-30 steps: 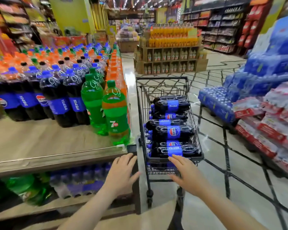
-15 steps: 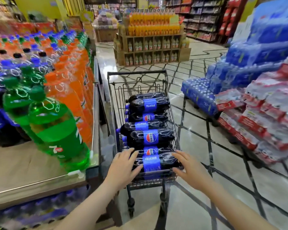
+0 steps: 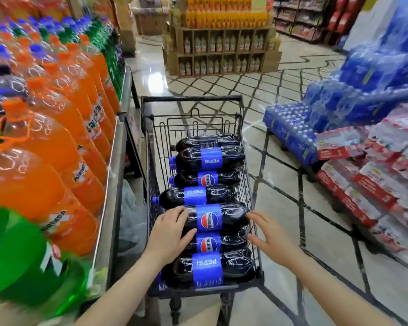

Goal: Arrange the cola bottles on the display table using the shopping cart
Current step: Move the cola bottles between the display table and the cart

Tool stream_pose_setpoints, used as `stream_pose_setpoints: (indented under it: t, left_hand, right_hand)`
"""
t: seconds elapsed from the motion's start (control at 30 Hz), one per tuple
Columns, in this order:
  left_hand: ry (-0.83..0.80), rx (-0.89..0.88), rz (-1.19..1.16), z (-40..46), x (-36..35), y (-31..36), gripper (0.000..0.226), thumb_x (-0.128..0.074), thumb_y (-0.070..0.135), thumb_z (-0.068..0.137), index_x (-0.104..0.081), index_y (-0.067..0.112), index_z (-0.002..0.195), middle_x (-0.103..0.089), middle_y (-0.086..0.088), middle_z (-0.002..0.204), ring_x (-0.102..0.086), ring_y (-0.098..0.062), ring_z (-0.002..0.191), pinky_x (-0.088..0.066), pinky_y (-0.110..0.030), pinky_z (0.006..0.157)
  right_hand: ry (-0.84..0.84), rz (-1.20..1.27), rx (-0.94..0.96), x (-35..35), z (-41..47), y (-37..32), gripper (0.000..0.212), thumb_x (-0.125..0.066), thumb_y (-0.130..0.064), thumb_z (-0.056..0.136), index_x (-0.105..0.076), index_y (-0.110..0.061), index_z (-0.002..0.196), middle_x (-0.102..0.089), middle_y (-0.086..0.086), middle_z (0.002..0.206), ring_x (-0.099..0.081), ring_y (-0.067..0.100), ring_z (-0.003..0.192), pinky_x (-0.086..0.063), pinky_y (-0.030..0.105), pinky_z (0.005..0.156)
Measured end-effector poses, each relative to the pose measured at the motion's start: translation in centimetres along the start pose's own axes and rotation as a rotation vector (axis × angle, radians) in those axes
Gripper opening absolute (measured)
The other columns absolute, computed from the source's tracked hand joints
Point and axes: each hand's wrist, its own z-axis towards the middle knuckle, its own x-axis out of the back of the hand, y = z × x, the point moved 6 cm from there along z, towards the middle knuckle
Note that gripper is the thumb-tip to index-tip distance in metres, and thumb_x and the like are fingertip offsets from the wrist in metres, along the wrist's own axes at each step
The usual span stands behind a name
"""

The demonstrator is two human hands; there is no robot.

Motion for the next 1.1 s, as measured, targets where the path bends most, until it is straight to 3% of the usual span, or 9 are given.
stream_pose_setpoints:
  t: [0.2, 0.43, 0.53, 0.67, 0.8, 0.87, 0.97, 1.1]
  left_hand:
    - [-0.03, 0.108, -0.01, 4.7, -2.0, -1.0, 0.062, -0.039, 0.054, 0.091, -0.063, 0.008, 0.125, -0.063, -0.01, 0.124, -0.061, -0.027, 0.112, -0.053, -0.042, 0.089]
    - [-0.053, 0.272, -0.014, 11.2, -3.3, -2.9, 0.063, -0.044, 0.055, 0.083, -0.066, 0.007, 0.119, -0.065, -0.012, 0.12, -0.065, -0.031, 0.106, -0.056, -0.043, 0.083]
    - [-0.075, 0.323, -0.024, 13.7, -4.0, -4.4, 0.066, -0.054, 0.055, 0.079, -0.063, 0.009, 0.124, -0.062, -0.012, 0.125, -0.062, -0.031, 0.112, -0.055, -0.045, 0.086]
    - [-0.096, 0.307, -0.024, 17.8, -4.6, -6.7, 0.076, -0.062, 0.059, 0.069, -0.061, 0.009, 0.126, -0.061, -0.013, 0.125, -0.061, -0.032, 0.113, -0.055, -0.045, 0.089]
    - [-0.106, 0.259, 0.001, 22.9, -5.3, -9.4, 0.094, -0.087, 0.057, 0.048, -0.063, 0.007, 0.124, -0.063, -0.015, 0.121, -0.064, -0.033, 0.108, -0.055, -0.044, 0.087]
    - [-0.144, 0.232, -0.024, 25.5, -6.3, -11.0, 0.102, -0.086, 0.058, 0.048, -0.057, 0.007, 0.131, -0.058, -0.015, 0.129, -0.059, -0.034, 0.117, -0.05, -0.044, 0.097]
    - [-0.271, 0.224, -0.014, 29.0, -8.4, -13.4, 0.113, -0.08, 0.064, 0.057, -0.036, 0.014, 0.149, -0.038, -0.009, 0.15, -0.036, -0.028, 0.138, -0.031, -0.039, 0.114]
    - [-0.422, 0.219, -0.092, 31.5, -11.6, -15.8, 0.127, -0.08, 0.068, 0.057, -0.017, 0.022, 0.156, -0.028, -0.005, 0.158, -0.028, -0.022, 0.144, -0.027, -0.038, 0.117]
  right_hand:
    - [-0.072, -0.06, 0.073, 0.6, 7.2, 2.7, 0.06, -0.053, -0.046, 0.093, -0.033, -0.028, 0.147, -0.036, -0.007, 0.15, -0.034, 0.016, 0.136, -0.029, 0.036, 0.113]
    - [-0.148, -0.084, 0.19, 2.8, 16.6, 5.5, 0.064, -0.05, -0.051, 0.094, -0.026, -0.03, 0.149, -0.028, -0.007, 0.154, -0.027, 0.013, 0.14, -0.022, 0.03, 0.116]
    - [-0.153, -0.117, 0.247, 4.1, 20.8, 5.8, 0.065, -0.052, -0.047, 0.094, -0.027, -0.024, 0.15, -0.029, -0.001, 0.155, -0.027, 0.017, 0.141, -0.018, 0.025, 0.114]
    - [-0.152, -0.142, 0.25, 5.1, 26.5, 6.1, 0.072, -0.059, -0.047, 0.089, -0.027, -0.023, 0.15, -0.03, 0.0, 0.154, -0.03, 0.019, 0.14, -0.025, 0.028, 0.111]
    - [-0.19, -0.23, 0.231, 4.9, 31.6, 6.2, 0.083, -0.059, -0.055, 0.086, -0.017, -0.028, 0.152, -0.02, -0.005, 0.157, -0.018, 0.017, 0.143, -0.02, 0.029, 0.113]
    - [-0.205, -0.277, 0.224, 4.0, 34.0, 6.1, 0.09, -0.061, -0.059, 0.082, -0.014, -0.029, 0.152, -0.018, -0.005, 0.158, -0.016, 0.018, 0.144, -0.014, 0.034, 0.116]
    - [-0.218, -0.339, 0.191, 2.1, 37.2, 6.6, 0.102, -0.065, -0.065, 0.073, -0.011, -0.031, 0.153, -0.016, -0.004, 0.159, -0.015, 0.019, 0.145, -0.011, 0.039, 0.118]
    - [-0.243, -0.406, 0.163, 0.1, 39.3, 7.5, 0.111, -0.067, -0.07, 0.067, -0.007, -0.032, 0.152, -0.015, -0.003, 0.159, -0.013, 0.023, 0.145, -0.009, 0.044, 0.117]
